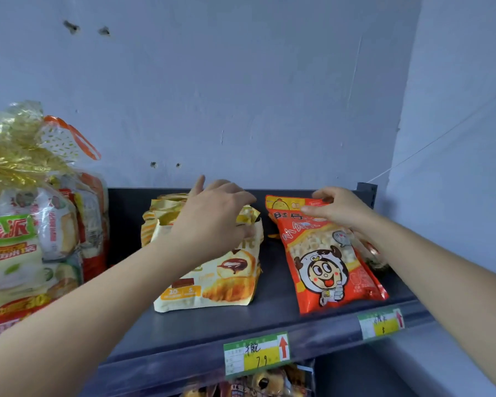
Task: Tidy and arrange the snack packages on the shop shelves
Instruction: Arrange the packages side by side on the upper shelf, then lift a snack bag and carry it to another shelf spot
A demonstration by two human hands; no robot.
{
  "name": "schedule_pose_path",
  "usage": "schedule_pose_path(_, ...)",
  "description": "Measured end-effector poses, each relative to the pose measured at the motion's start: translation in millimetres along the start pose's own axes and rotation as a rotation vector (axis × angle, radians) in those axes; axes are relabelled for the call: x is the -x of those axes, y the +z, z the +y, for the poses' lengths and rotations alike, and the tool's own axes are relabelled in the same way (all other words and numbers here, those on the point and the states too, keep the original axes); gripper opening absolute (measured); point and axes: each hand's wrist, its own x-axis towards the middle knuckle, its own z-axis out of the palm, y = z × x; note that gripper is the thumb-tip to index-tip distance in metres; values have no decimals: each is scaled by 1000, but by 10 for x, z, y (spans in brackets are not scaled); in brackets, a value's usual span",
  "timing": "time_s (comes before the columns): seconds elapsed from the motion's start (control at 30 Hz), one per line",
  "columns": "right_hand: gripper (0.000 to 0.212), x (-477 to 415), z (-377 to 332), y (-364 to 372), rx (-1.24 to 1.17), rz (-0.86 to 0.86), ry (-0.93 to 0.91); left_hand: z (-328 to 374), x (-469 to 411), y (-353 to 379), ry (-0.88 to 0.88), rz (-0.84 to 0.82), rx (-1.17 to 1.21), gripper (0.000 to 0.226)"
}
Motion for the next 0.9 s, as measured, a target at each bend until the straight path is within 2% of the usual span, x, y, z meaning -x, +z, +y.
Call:
schedule_pose_path(0.13, 74, 235, 358, -138, -27, 31, 202, 401, -37, 182, 223, 122, 78, 47)
schedule_pose_path(0.23, 56, 366, 513, -194, -87, -67, 337, 670, -61, 403, 214, 38, 220, 49)
schedule_pose_path(0.3, 46, 410, 570, -197, -123, -196, 403, 812, -128, 595, 88, -113, 373, 58)
schedule_pose_path(0.4, 26, 375, 647, -172, -187, -303, 387, 908, -317, 883, -265, -311, 724, 72)
schedule_pose_path(0.5, 25, 257, 689, -153, -262, -349, 302, 890, -478, 1084, -683, -323, 1237, 81)
schedule_pose_path(0.57, 20, 155, 724, -159, -309, -337, 225, 870, -544, 1133, -844, -229, 1455, 64)
schedule_pose_path(0.63, 15, 48, 766, -203, -375, -304, 136, 857, -629, 1205, -914, -85, 1537, 50)
schedule_pose_path(0.73, 17, -116, 863, -343, -453, -278, 28, 928, -764, 1172, -866, 58, 1662, 36)
schedule_pose_path(0.8, 14, -226, 961, -422, -507, -291, 29, 983, -873, 1170, -815, 69, 1663, 28)
schedule_pose_path(0.9, 9, -360, 1102, -416, -454, -313, 60, 1037, -990, 1249, -806, -33, 1451, 34)
